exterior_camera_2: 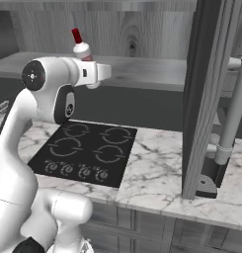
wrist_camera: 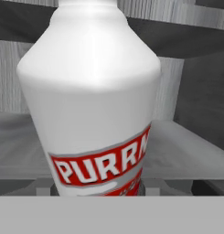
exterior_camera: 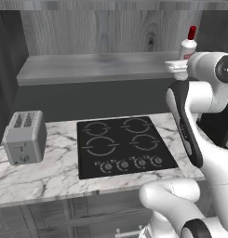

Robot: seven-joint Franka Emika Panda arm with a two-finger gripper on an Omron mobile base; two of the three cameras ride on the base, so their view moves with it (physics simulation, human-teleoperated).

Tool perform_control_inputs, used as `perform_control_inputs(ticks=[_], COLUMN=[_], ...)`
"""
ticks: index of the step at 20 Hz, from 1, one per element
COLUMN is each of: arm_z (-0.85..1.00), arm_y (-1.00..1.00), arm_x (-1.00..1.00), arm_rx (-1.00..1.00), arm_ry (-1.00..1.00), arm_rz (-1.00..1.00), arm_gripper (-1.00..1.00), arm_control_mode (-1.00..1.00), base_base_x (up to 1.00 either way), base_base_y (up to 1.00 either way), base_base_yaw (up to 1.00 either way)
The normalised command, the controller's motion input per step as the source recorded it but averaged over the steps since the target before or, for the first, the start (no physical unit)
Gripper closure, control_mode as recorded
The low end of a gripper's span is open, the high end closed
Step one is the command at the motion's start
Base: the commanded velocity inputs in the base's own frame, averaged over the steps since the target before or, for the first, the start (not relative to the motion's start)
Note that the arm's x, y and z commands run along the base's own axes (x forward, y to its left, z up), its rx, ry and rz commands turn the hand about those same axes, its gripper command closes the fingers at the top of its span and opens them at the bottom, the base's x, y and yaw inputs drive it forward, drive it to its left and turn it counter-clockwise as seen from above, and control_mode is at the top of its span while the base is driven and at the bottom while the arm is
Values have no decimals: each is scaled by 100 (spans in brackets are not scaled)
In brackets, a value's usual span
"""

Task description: Sort all alcoholic drinks to one cabinet, and non-alcoholic drinks to the other.

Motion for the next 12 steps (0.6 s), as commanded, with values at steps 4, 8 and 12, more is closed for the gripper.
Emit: perform_control_inputs(ticks=[4,8,12], arm_z=[-2,-3,-4], arm_y=[-7,-7,-6], arm_x=[36,38,39], arm_rx=[0,0,0], arm_ry=[0,0,0], arm_rz=[0,0,0], arm_gripper=[100,100,100], arm_control_mode=[-100,-100,-100], base_base_x=[0,0,0], base_base_y=[0,0,0], base_base_yaw=[0,0,0])
